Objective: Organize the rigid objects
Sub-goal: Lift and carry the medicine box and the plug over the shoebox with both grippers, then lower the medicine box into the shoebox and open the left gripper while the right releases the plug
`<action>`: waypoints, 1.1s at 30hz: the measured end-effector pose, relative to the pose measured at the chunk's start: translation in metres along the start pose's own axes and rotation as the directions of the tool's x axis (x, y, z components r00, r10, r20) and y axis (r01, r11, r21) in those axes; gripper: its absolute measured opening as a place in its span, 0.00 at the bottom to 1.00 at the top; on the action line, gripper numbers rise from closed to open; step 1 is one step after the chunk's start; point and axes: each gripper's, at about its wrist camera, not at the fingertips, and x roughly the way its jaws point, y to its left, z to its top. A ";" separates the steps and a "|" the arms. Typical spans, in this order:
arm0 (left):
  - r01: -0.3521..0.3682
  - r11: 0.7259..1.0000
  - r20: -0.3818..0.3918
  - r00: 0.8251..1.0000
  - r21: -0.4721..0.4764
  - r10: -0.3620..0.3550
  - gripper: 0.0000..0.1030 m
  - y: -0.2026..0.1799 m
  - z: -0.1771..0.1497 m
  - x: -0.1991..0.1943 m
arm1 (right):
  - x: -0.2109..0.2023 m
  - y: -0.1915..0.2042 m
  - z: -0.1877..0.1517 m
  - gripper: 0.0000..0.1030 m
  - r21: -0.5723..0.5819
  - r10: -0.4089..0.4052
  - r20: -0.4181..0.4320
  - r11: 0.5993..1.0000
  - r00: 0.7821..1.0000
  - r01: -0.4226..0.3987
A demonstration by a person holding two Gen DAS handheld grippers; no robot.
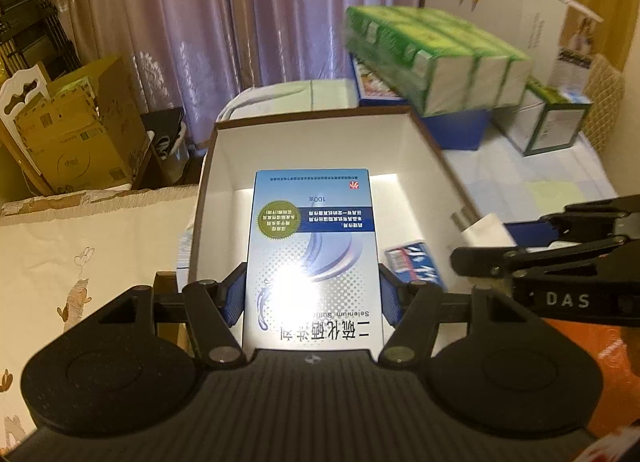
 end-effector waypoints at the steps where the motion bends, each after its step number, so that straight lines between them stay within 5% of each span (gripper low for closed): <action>1: -0.001 1.000 -0.007 1.000 0.004 0.001 0.59 0.004 0.003 0.008 | 0.008 -0.001 0.004 0.37 -0.005 -0.010 -0.004 1.000 1.000 0.010; 14: -0.005 0.998 -0.089 0.996 0.068 0.011 0.59 0.027 0.044 0.098 | 0.079 -0.019 0.047 0.37 -0.048 -0.089 -0.053 0.995 0.995 0.087; 33: -0.006 0.990 -0.072 0.997 0.143 0.016 0.65 0.024 0.067 0.143 | 0.110 -0.029 0.070 0.37 -0.045 -0.137 -0.033 0.990 0.990 0.135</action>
